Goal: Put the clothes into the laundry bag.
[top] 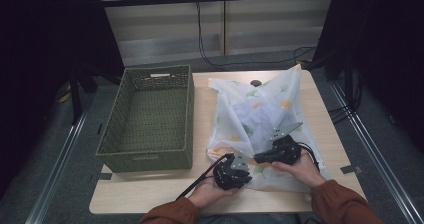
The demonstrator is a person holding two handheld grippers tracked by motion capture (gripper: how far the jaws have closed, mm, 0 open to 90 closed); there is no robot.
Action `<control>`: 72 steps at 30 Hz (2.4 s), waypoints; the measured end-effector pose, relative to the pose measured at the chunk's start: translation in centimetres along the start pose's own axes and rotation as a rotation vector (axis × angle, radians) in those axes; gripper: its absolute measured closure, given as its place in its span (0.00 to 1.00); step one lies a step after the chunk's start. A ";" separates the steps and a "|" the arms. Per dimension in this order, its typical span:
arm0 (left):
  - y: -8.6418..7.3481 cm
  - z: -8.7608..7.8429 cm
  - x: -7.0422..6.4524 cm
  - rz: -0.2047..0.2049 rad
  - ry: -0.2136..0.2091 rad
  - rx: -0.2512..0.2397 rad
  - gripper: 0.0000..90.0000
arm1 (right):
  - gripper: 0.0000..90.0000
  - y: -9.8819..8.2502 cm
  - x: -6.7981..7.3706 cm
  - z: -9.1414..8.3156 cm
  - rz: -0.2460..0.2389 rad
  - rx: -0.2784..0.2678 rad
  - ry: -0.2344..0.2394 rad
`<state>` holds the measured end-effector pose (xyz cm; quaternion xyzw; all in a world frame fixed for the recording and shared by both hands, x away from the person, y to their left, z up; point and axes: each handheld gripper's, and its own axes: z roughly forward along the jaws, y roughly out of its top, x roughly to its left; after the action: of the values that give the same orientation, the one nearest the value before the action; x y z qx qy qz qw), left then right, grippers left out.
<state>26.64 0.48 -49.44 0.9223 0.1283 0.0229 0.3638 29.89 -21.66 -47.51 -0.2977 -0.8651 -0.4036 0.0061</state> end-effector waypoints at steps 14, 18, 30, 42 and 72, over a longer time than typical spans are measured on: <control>-0.1 -1.7 -0.2 -0.043 0.031 -0.075 0.91 | 0.92 -1.2 -0.8 1.4 0.028 0.092 -0.072; -1.3 -3.6 1.1 -0.071 0.073 -0.073 0.88 | 0.91 -1.3 -0.9 1.4 0.024 0.079 -0.075; -4.7 -5.4 1.6 -0.103 0.140 0.068 0.82 | 0.87 -1.3 -0.6 1.3 0.005 0.083 -0.098; -5.8 -6.5 1.7 -0.107 0.096 0.077 0.83 | 0.88 -1.8 -0.5 0.7 0.010 0.088 -0.124; -5.2 -15.5 1.8 -0.207 0.295 -0.353 0.32 | 0.39 -1.4 0.6 -6.3 0.048 -0.429 -0.162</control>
<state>25.15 14.84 -41.68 0.8131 0.2679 0.1417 0.4969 27.17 -26.48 -44.08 -0.3439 -0.7498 -0.5531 -0.1172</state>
